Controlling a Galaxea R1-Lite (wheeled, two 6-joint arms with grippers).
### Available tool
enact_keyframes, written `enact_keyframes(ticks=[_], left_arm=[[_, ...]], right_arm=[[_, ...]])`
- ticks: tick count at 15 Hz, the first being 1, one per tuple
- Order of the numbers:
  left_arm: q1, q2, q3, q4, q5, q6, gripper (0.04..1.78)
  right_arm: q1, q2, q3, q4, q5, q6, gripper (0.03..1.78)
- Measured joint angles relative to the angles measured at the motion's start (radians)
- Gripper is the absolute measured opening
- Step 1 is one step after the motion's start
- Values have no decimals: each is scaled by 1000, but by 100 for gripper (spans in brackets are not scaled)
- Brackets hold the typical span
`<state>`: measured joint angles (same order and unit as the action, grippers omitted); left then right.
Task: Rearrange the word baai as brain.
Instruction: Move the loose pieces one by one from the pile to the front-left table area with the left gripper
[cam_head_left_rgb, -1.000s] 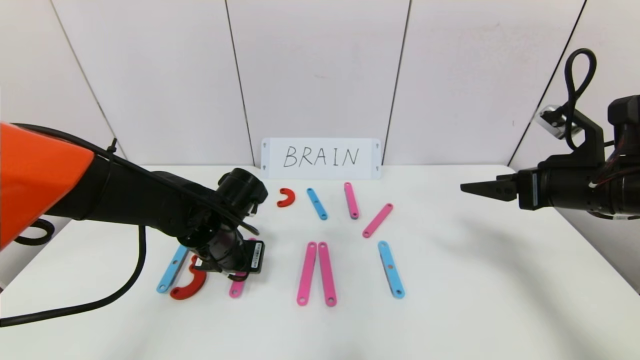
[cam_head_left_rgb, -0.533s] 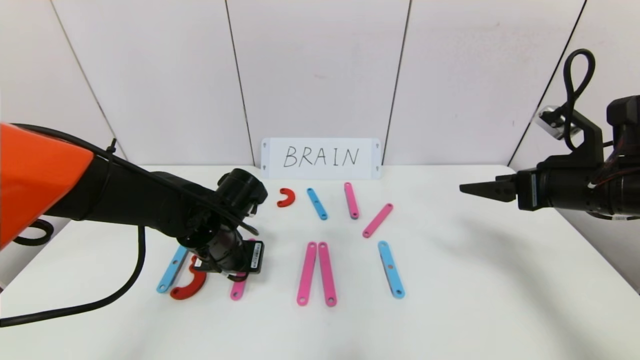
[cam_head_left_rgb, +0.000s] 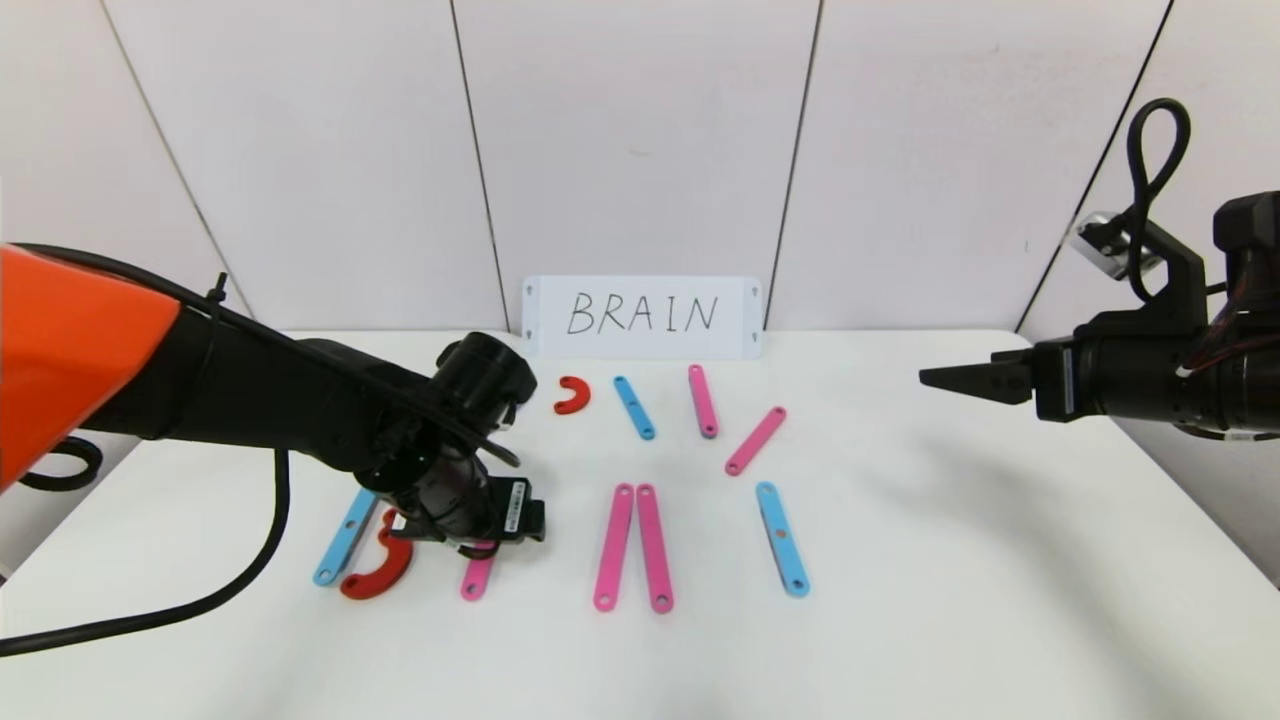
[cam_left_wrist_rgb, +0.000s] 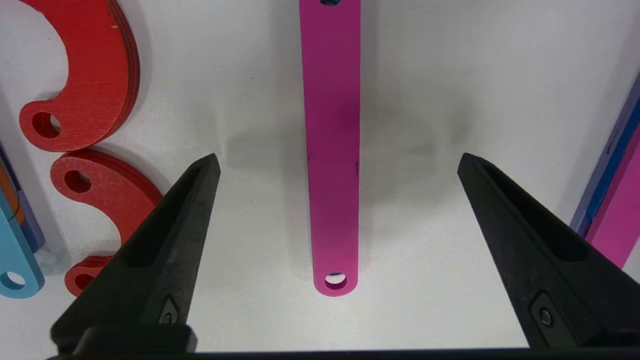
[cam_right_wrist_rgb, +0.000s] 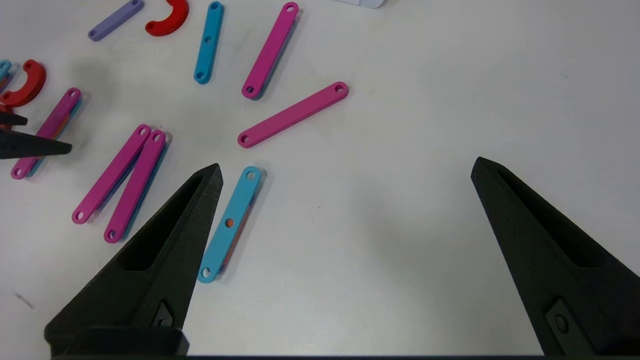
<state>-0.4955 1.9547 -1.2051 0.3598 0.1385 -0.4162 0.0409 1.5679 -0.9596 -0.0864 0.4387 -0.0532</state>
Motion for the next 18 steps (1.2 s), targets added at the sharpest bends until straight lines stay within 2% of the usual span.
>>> enact_keyframes(ticks=[2,7,13,18], left_arm=[[-2,-10,-5,0,-1,2,174],[3,-56,-29,0,7,17,174],[71,-77,-149,3,7,103,174],[87,-48,-252,2,5,138,174]], right_arm=[[1,0,2,0,0,0,174],[13,2,8,0,3,0,174],[33,14,20,0,-1,-1,174],[47,21,24,-1,-6,-2,174]])
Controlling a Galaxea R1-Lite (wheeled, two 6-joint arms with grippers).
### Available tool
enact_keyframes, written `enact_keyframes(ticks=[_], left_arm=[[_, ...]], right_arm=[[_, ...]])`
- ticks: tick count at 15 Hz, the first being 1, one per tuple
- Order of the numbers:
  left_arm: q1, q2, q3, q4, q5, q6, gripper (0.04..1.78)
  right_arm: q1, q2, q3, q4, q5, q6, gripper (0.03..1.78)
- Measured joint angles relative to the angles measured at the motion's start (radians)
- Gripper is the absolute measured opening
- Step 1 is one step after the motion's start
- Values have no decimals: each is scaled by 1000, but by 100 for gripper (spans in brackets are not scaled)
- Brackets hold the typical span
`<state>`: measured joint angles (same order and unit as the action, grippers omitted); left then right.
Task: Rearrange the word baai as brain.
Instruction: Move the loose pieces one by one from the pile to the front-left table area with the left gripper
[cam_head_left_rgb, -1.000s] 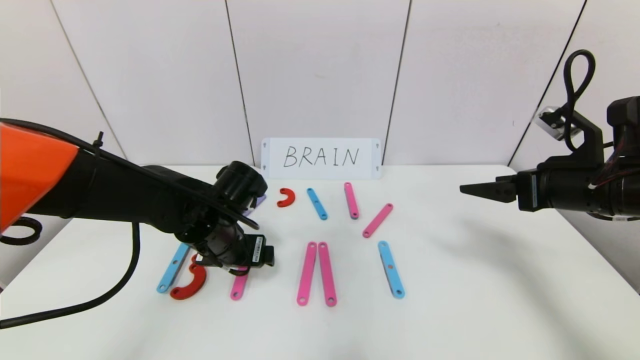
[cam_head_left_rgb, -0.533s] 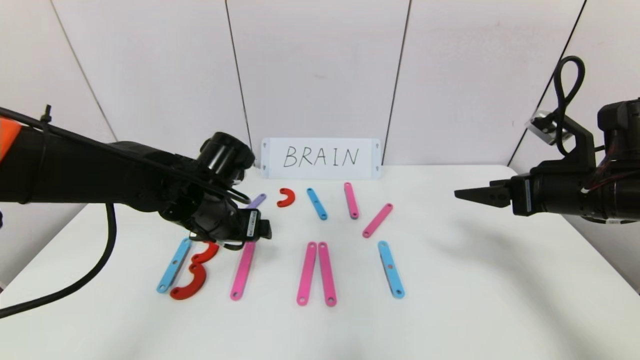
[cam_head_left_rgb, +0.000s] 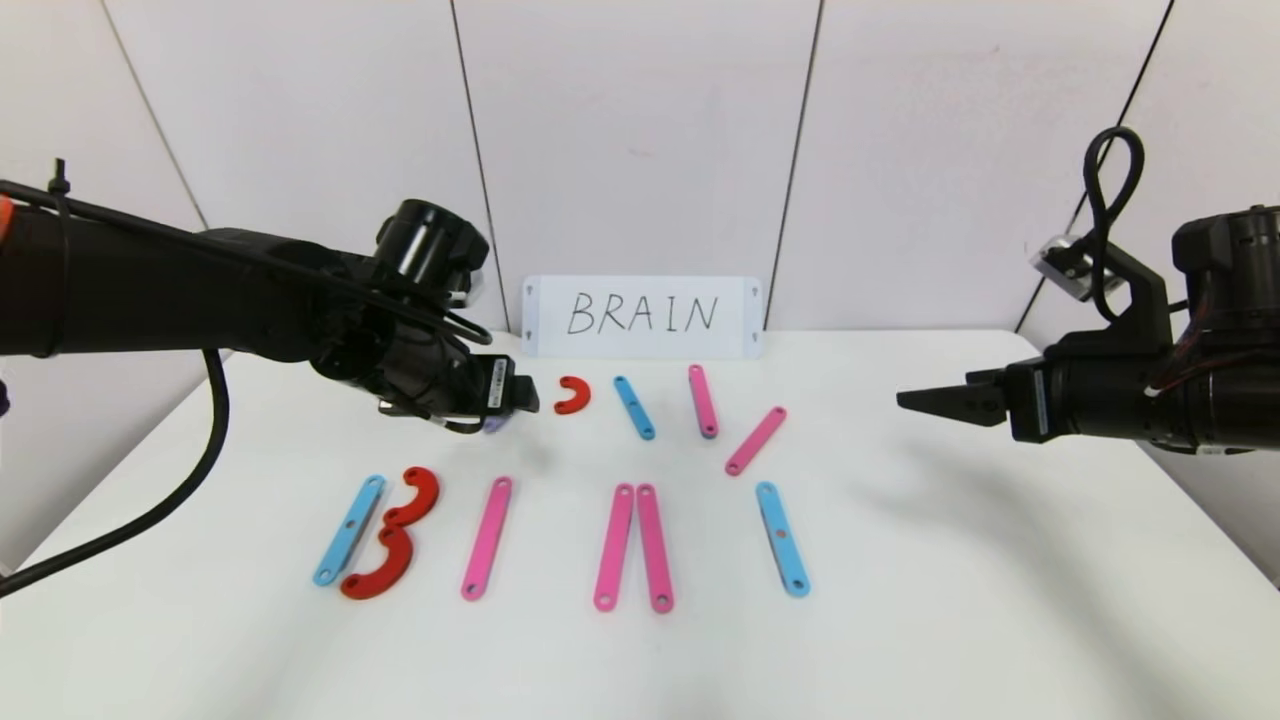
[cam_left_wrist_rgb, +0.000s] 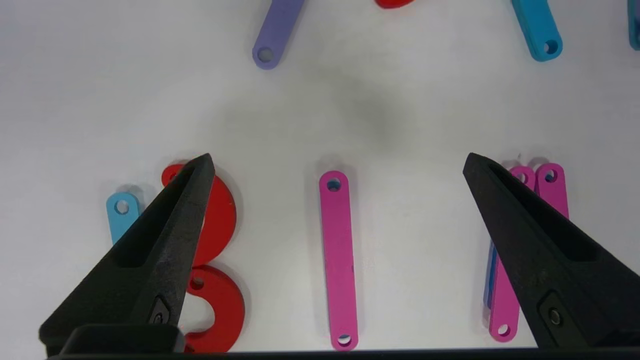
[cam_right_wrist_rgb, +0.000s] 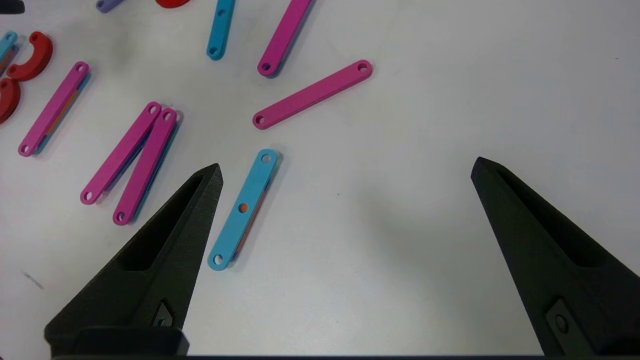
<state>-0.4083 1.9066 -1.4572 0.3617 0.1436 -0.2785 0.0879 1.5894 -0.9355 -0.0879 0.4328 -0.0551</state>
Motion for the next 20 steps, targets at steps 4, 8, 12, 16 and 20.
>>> enact_keyframes(ticks=[4,8,12,16,20], left_arm=[[0,79,-119,-5,0,10,174],[-4,188,-231,-38,0,10,174],[-10,282,-266,-148,0,21,174],[-16,350,-269,-257,3,62,174],[-29,393,-289,-279,12,76,174]], right_arm=[[1,9,-3,-1,-2,0,174],[0,14,-6,0,-1,0,174],[-1,17,-8,0,-2,0,174],[-2,16,-7,0,-2,-1,174],[-5,14,-4,-1,-3,-1,174]])
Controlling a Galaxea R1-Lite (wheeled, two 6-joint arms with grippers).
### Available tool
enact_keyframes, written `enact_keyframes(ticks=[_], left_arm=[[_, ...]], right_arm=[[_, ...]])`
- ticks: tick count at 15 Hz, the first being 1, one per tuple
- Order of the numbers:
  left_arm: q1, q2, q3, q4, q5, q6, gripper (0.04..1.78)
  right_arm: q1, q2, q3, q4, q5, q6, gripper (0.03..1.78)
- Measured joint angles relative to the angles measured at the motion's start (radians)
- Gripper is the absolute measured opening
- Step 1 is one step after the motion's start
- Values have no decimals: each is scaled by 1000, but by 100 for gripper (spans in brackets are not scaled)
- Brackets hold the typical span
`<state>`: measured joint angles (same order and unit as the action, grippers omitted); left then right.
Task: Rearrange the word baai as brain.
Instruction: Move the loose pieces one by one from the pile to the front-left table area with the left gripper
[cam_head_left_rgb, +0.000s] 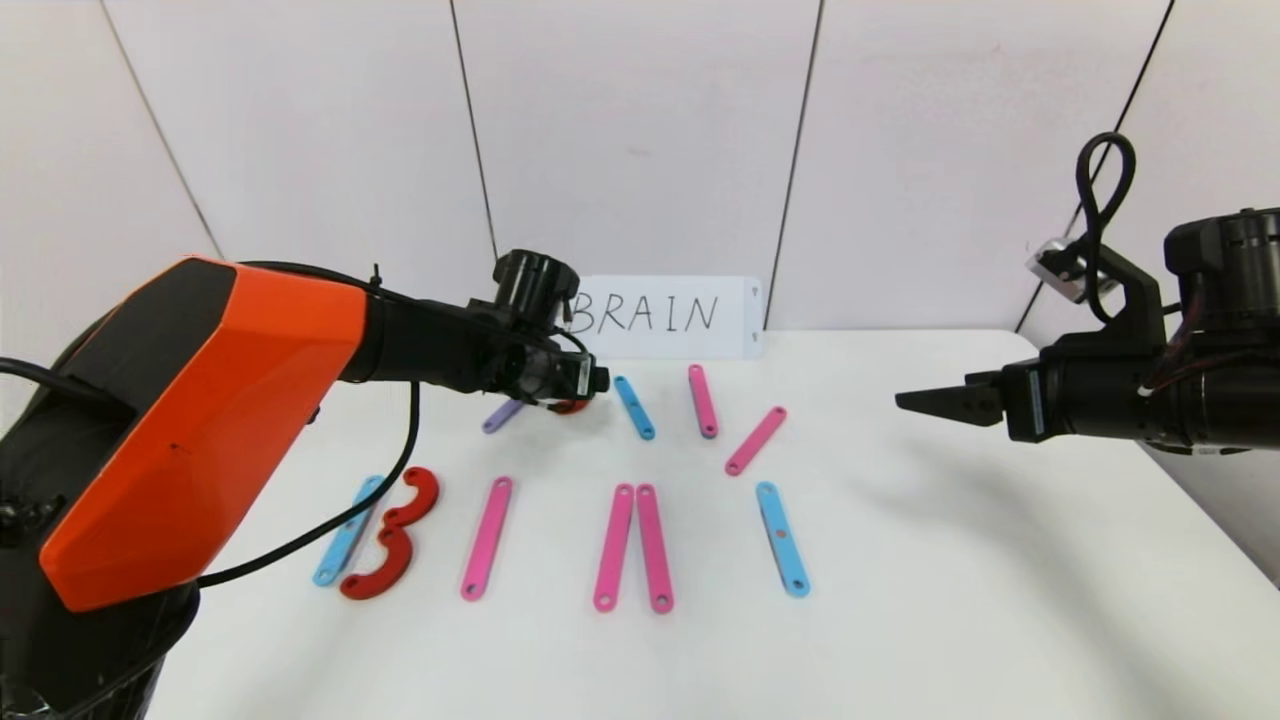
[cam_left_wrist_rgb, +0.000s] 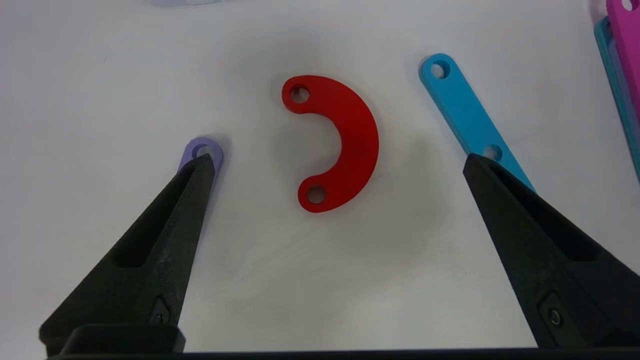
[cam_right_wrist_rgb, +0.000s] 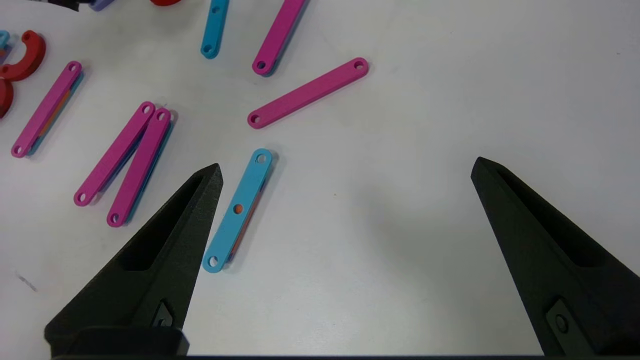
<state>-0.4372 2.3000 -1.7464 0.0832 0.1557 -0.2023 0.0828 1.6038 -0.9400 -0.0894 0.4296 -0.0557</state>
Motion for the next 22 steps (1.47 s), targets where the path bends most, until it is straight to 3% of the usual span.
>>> enact_keyframes(ticks=[4,18,20,22], left_arm=[[-18,49,-47,7,90,-1,174],[-24,110,-81,-6,106,-30,174],[-25,120,-92,-6,106,-29,166],[-24,126,-99,-5,106,-30,146]], right_arm=[[-7,-3,2,-10,0,-1,174],[-9,-6,7,-11,0,-3,174],[-9,-7,7,-11,0,-3,174],[-9,-7,8,-11,0,-3,174]])
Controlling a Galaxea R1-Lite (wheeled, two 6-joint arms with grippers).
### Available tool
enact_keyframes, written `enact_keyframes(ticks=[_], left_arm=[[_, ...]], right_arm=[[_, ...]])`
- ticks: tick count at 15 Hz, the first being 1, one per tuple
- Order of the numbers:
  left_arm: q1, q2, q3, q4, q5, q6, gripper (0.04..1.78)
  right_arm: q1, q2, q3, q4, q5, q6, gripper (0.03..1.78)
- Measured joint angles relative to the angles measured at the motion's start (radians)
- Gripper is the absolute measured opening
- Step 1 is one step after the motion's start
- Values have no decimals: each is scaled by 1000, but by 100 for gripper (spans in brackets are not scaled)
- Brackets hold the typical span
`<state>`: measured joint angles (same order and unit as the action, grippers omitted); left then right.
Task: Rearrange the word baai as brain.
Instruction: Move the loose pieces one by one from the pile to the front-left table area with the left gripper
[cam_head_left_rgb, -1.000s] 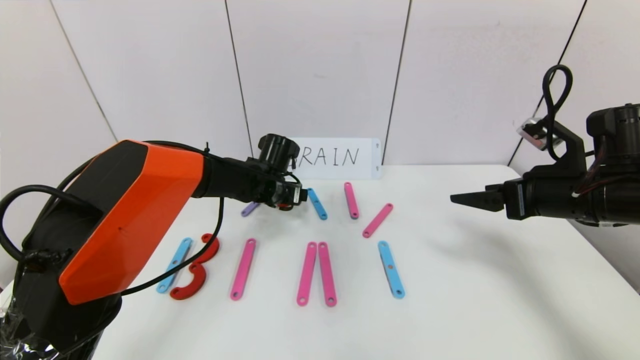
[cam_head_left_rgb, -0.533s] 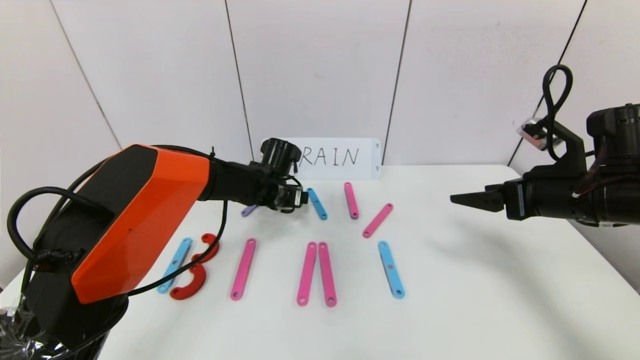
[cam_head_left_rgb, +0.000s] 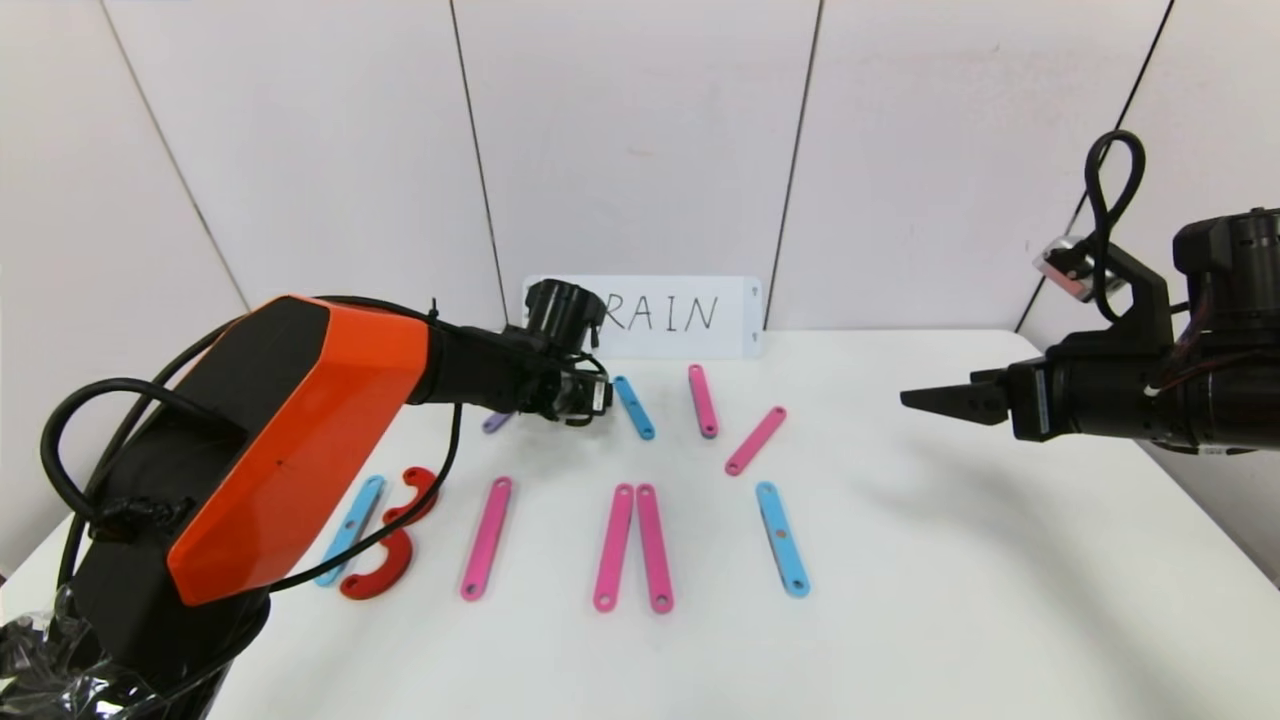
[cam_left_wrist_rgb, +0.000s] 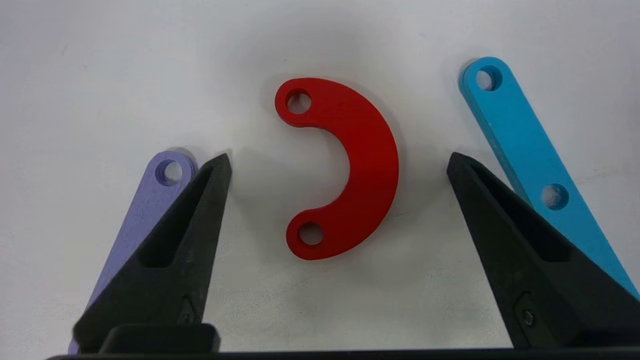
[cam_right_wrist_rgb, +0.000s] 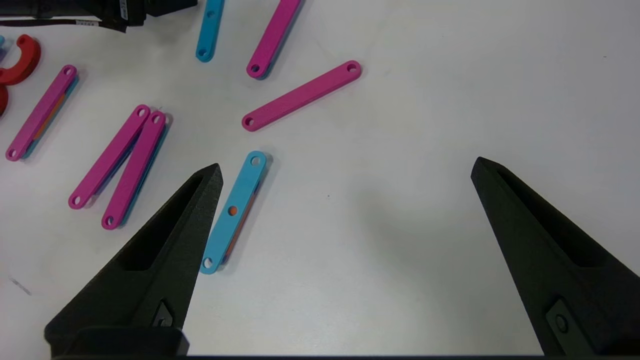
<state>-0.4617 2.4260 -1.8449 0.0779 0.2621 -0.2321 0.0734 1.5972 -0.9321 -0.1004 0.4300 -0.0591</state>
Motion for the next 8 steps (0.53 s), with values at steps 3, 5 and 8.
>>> enact_keyframes(ticks=[3,5,8], left_arm=[[0,10,-14,1,0,2,98],[0,14,-18,0,0,2,61],[0,17,-19,-2,0,1,31]], right_arm=[[0,0,2,0,0,0,174],[1,0,4,-1,0,-1,174],[6,-7,9,-1,0,-1,174]])
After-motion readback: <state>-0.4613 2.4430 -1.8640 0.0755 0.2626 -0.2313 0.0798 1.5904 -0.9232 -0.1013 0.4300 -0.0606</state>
